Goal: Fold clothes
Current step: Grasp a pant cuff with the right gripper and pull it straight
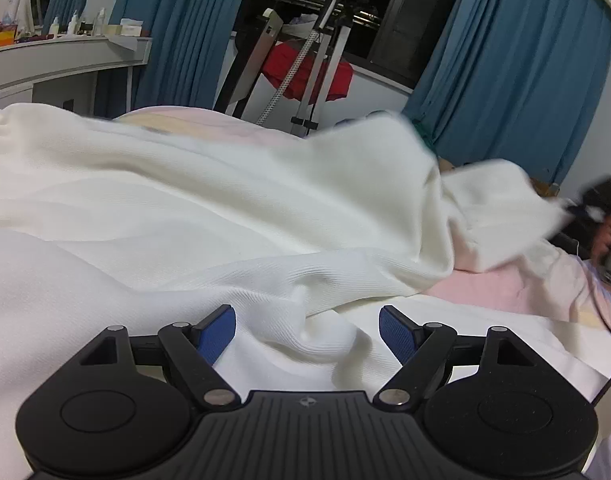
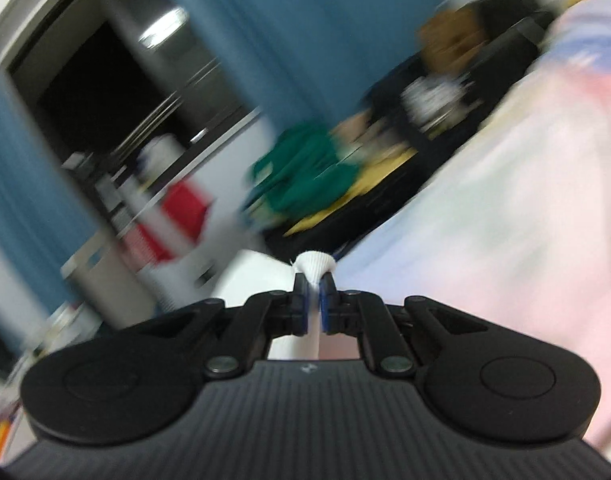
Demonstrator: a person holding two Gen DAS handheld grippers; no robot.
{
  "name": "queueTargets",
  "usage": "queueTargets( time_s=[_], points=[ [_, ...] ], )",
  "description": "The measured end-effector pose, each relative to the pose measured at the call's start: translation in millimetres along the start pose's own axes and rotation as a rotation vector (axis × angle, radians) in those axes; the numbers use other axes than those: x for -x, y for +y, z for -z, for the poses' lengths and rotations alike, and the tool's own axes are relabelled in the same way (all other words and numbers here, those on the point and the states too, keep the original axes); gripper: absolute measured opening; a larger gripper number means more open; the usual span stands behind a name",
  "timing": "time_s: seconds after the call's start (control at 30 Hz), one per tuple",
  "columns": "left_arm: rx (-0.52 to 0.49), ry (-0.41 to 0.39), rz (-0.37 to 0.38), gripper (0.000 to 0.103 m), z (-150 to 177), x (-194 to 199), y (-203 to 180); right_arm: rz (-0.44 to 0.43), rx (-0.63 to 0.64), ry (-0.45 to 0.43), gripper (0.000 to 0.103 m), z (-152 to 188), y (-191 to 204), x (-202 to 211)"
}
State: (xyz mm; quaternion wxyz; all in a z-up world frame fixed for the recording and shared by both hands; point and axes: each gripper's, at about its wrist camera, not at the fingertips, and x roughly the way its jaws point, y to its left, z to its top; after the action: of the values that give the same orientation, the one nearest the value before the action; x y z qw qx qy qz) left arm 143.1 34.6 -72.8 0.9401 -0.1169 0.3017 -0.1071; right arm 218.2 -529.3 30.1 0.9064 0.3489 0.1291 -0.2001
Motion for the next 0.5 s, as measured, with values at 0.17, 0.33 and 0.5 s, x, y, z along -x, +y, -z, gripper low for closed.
queueTargets(
  time_s=[0.17,0.33,0.5],
  points=[
    [-0.033,0.001,-0.005,0.081,-1.1,-3.2,-4.2,0.193,-0.065,-0.054,0.008,-38.4,-88.8,25.2],
    [-0.051,-0.005,-0.013,0.081,-4.8,-5.8,-6.0,0.206,-0.034,-0.087,0.008,-60.9,-104.8,43.4],
    [-0.07,-0.007,-0.011,0.081,-3.2,0.6,-12.2,0.23,-0.092,-0.108,0.008,-66.7,-133.1,50.3]
  ],
)
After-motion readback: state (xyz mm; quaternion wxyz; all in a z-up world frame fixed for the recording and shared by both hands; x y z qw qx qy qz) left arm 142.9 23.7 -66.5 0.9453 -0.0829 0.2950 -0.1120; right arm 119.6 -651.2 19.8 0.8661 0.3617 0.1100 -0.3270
